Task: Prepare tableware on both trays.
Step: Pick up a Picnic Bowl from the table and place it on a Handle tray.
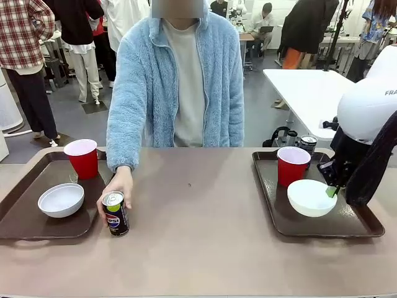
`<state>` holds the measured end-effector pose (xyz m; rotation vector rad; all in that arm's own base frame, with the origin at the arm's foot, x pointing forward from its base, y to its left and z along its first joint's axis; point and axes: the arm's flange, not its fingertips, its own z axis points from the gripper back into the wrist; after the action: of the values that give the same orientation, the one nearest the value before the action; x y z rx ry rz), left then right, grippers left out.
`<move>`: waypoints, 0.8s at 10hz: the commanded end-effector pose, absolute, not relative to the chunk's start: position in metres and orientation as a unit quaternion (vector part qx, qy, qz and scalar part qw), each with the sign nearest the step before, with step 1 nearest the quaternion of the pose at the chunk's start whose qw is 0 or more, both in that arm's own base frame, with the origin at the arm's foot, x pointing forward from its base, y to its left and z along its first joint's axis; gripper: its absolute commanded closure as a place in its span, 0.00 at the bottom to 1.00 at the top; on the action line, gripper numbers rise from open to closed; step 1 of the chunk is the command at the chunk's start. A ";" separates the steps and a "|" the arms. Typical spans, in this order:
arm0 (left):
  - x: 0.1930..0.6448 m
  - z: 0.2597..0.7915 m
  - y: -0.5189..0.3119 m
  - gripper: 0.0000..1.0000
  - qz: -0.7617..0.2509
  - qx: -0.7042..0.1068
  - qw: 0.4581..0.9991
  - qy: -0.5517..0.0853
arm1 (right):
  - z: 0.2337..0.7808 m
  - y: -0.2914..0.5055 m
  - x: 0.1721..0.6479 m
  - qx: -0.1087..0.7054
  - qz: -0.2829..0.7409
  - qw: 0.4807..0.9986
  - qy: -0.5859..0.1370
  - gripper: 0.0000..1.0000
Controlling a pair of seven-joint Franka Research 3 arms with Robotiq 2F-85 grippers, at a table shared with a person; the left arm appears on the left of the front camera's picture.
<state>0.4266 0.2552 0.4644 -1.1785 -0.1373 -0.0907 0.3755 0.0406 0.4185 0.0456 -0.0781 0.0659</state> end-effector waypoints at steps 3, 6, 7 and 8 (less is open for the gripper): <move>0.427 0.467 0.256 0.00 -0.043 -0.558 0.826 -0.068 | 0.381 0.042 0.380 0.035 0.050 0.996 -0.065 0.98; 0.427 0.467 0.256 0.00 -0.043 -0.558 0.826 -0.068 | 0.367 0.048 0.378 0.038 0.055 0.996 -0.063 0.98; 0.427 0.467 0.256 0.00 -0.043 -0.558 0.826 -0.068 | 0.361 0.048 0.380 0.031 0.055 0.996 -0.061 0.98; 0.427 0.467 0.256 0.00 -0.043 -0.558 0.826 -0.068 | 0.356 0.051 0.380 0.020 0.056 0.997 -0.056 0.98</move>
<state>0.4267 0.2552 0.4645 -1.1784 -0.1373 -0.0909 0.4016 0.0516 0.3760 0.0404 -0.0997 0.0952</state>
